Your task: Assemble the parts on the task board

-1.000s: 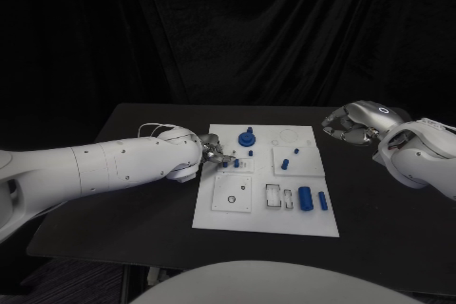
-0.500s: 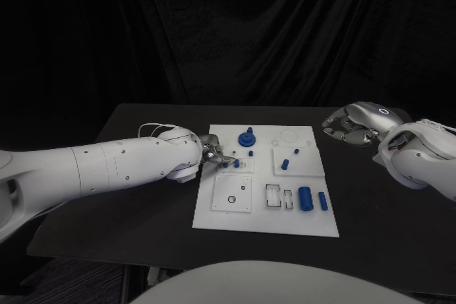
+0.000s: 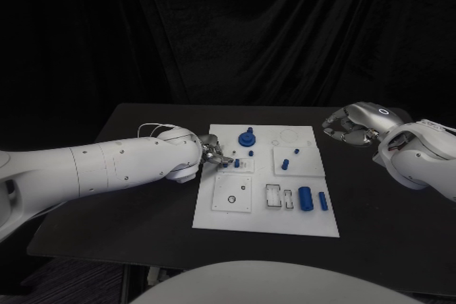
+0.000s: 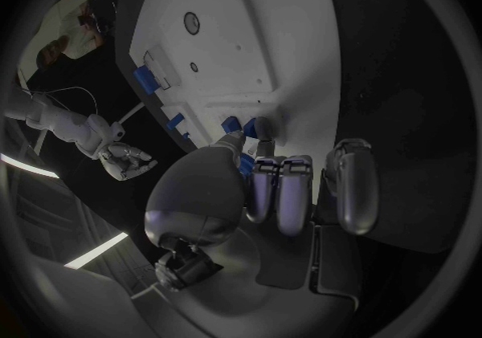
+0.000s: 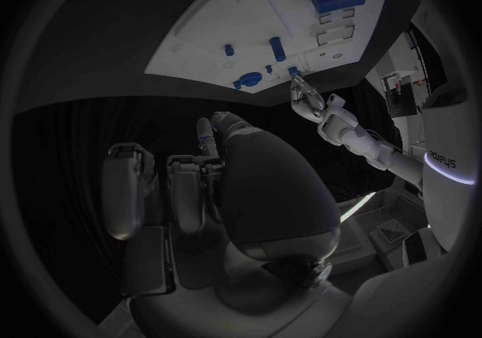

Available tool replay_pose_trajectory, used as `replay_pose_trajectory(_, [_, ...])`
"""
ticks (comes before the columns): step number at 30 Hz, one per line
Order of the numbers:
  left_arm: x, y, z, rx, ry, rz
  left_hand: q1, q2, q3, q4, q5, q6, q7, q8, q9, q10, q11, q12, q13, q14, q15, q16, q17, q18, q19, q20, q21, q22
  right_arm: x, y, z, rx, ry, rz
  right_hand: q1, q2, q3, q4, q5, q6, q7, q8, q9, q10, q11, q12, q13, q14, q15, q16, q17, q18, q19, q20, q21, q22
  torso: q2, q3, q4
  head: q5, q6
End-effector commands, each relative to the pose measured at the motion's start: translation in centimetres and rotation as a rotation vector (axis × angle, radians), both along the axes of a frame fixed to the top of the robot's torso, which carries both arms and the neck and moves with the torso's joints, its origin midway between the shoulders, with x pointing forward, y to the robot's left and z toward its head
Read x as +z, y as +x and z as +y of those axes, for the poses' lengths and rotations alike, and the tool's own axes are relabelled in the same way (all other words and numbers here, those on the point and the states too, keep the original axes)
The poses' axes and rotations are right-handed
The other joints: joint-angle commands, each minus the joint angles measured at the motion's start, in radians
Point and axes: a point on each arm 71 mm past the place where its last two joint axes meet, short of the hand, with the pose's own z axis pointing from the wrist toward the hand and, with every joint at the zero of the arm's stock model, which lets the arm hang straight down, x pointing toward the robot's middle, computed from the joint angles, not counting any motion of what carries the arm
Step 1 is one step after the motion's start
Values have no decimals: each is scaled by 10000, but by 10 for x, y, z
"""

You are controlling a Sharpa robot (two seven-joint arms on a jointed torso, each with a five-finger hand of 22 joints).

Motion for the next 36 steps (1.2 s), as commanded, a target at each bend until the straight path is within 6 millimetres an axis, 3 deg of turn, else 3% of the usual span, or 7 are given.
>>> replay_pose_trajectory(1, [-12,-8,2,-100,417,722,143,-19,150,-45,157,-67,50,-49,12,1059,34,27,2613,1056,40,26,2635,134,37,33,-41,1962,-1,0,-1,-163,-42,60,57,-15,56,8,61,60,1,-32,-10,489,44,-67,2166,823,87,-31,2204,98,127,60,-32,2087,9,0,6,10,-2])
replay_pose_trajectory(19, [-14,-10,2,-105,670,996,229,-97,355,-164,10,-95,56,-88,37,1059,32,27,2613,1056,35,26,2635,135,34,30,-49,1960,-2,0,-1,-165,-45,74,57,-15,56,8,61,60,1,-32,-10,489,44,-67,2166,823,87,-31,2204,98,127,60,-32,2087,-1,3,-1,22,-2])
replay_pose_trajectory(26, [-15,-10,2,-106,681,1011,442,-184,766,-443,164,-111,32,-166,9,1059,13,27,2613,1056,23,26,2635,136,36,19,-51,1960,-2,0,-1,-166,-44,76,48,-34,82,10,63,64,4,-31,-15,469,50,-83,2149,816,92,-46,2190,100,123,63,-41,2084,9,5,-6,30,-2])
replay_pose_trajectory(31, [-14,-9,1,-103,536,858,618,-492,2050,-973,182,-51,-10,-254,-35,1059,-26,27,2613,1056,-22,26,2635,132,48,-24,-36,1966,-2,0,-1,-169,-38,68,48,-34,82,10,63,64,4,-31,-15,469,50,-83,2149,816,92,-46,2190,100,123,63,-41,2084,10,11,5,19,-2])
replay_pose_trajectory(32, [-14,-9,1,-100,497,815,598,-710,2841,-1264,462,6,-43,-237,0,1059,-52,27,2613,1056,-22,26,2635,132,63,-65,-11,1974,-2,0,-1,-170,-37,68,48,-34,82,10,63,64,4,-31,-15,469,50,-83,2149,816,92,-46,2190,100,123,63,-41,2084,10,11,6,21,-2])
replay_pose_trajectory(36, [-13,-8,0,-80,332,625,-198,-1224,4398,-1637,433,65,-29,-153,208,1059,-60,27,2613,1056,-31,26,2635,122,82,-56,17,1982,-1,0,-1,-172,-35,66,48,-34,82,10,63,64,4,-31,-15,469,50,-83,2149,816,92,-46,2190,100,123,63,-41,2084,2,10,2,28,-2])
